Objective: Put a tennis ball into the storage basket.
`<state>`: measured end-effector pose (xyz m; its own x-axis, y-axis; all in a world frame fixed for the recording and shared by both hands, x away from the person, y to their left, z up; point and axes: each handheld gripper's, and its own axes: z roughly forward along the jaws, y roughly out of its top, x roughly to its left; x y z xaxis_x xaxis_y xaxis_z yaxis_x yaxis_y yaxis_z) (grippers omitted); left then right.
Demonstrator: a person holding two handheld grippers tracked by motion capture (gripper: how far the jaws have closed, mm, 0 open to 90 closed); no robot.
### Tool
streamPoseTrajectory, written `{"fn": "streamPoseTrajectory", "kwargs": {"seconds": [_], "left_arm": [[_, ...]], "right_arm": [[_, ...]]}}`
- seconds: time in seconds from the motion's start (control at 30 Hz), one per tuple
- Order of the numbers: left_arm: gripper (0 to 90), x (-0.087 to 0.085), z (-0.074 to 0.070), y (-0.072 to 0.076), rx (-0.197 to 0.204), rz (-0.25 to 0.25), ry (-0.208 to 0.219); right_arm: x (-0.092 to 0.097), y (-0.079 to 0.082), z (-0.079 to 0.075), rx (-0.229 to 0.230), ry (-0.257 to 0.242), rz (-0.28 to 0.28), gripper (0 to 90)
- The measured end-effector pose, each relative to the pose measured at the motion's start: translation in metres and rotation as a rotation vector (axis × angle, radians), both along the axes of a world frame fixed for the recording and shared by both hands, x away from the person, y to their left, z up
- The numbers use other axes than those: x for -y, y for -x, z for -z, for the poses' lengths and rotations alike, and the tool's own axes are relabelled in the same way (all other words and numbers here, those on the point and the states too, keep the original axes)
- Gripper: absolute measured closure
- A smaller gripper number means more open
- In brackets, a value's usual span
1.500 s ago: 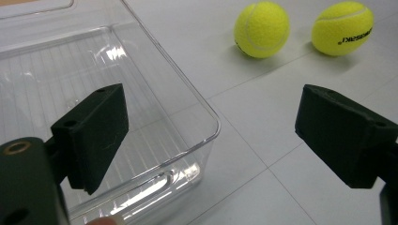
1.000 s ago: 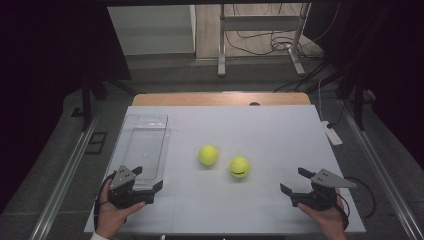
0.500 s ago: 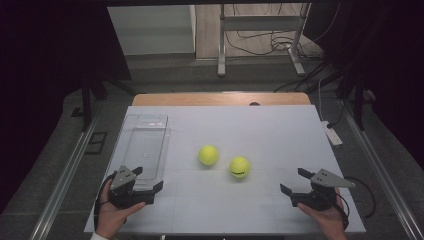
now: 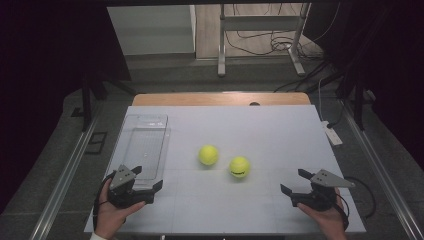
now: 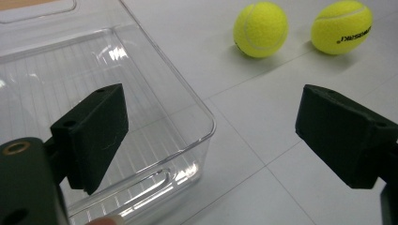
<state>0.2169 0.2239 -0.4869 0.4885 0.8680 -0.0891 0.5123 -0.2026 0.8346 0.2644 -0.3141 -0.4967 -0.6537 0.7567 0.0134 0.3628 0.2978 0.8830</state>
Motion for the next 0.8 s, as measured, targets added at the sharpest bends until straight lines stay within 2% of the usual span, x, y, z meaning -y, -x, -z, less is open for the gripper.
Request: {"fn": "streamPoseTrajectory", "kwargs": {"seconds": [0.27,0.5,0.8], "left_arm": [[11.4,0.002,-0.005,0.001,-0.003,-0.015,0.011],[11.5,0.005,-0.013,-0.001,0.001,-0.005,0.023],[11.3,0.010,-0.017,-0.004,-0.020,0.027,0.025]], "right_arm": [[0.002,0.000,0.000,0.000,-0.011,0.005,13.4],[0.002,0.000,0.000,-0.002,-0.010,0.003,13.6],[0.001,0.000,0.000,0.000,-0.002,0.004,13.7]]}}
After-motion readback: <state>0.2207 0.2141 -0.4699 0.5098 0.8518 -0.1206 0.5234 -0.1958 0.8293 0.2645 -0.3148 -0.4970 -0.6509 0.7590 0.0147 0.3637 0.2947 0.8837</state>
